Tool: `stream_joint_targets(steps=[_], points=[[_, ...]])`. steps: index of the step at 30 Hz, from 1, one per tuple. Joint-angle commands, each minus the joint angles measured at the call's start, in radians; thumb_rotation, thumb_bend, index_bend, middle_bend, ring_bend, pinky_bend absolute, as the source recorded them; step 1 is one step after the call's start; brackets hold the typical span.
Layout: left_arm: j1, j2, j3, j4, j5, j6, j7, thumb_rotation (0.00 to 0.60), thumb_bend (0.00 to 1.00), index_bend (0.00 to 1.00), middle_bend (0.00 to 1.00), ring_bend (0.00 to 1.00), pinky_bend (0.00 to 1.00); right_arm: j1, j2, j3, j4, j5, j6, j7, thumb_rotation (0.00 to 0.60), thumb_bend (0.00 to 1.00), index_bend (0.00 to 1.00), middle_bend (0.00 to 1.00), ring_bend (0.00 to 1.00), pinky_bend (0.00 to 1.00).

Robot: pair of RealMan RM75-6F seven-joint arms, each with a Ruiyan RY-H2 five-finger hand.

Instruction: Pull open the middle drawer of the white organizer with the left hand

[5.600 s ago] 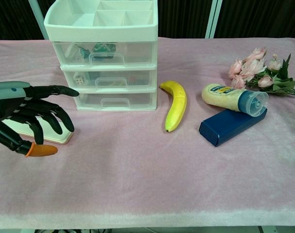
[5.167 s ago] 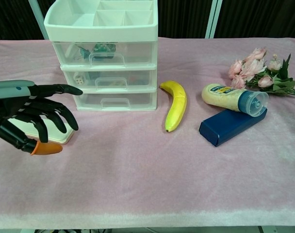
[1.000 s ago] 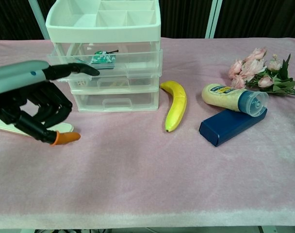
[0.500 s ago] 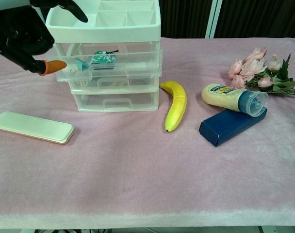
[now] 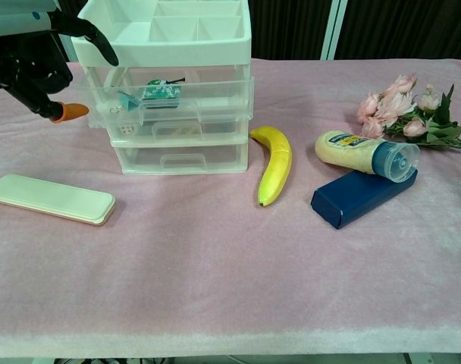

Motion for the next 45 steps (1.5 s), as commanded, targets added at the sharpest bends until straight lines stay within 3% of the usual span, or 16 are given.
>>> stream_joint_targets(steps=[1, 14, 32, 39, 42, 45], points=[[-0.005, 0.002, 0.003, 0.009, -0.018, -0.003, -0.002, 0.600, 0.34, 0.27, 0.90, 0.89, 0.83, 0.000, 0.000, 0.000, 0.000, 0.000, 0.000, 0.000, 0.600, 0.08, 0.00, 0.00, 0.00, 0.12], [0.002, 0.035, 0.036, 0.006, -0.024, 0.004, -0.026, 0.600, 0.35, 0.42, 0.91, 0.90, 0.83, -0.001, 0.000, -0.001, -0.002, -0.001, 0.001, -0.001, 0.600, 0.08, 0.00, 0.00, 0.00, 0.12], [0.041, 0.116, 0.115, -0.080, 0.051, 0.000, -0.074, 0.600, 0.35, 0.45, 0.91, 0.91, 0.83, -0.001, 0.001, 0.000, -0.004, 0.000, 0.002, -0.002, 0.600, 0.08, 0.00, 0.00, 0.00, 0.12], [0.062, 0.139, 0.152, -0.116, 0.107, -0.003, -0.095, 0.600, 0.35, 0.44, 0.91, 0.91, 0.83, -0.002, 0.001, -0.001, -0.005, 0.000, 0.001, -0.003, 0.600, 0.08, 0.00, 0.00, 0.00, 0.12], [0.070, 0.144, 0.162, -0.120, 0.131, -0.002, -0.104, 0.600, 0.34, 0.38, 0.91, 0.91, 0.83, -0.002, 0.001, -0.001, -0.006, 0.001, 0.001, -0.002, 0.600, 0.08, 0.00, 0.00, 0.00, 0.12], [0.072, 0.148, 0.161, -0.124, 0.143, -0.001, -0.113, 0.600, 0.26, 0.29, 0.91, 0.91, 0.83, -0.002, 0.001, 0.000, -0.006, 0.000, 0.001, -0.002, 0.600, 0.08, 0.00, 0.00, 0.00, 0.12]])
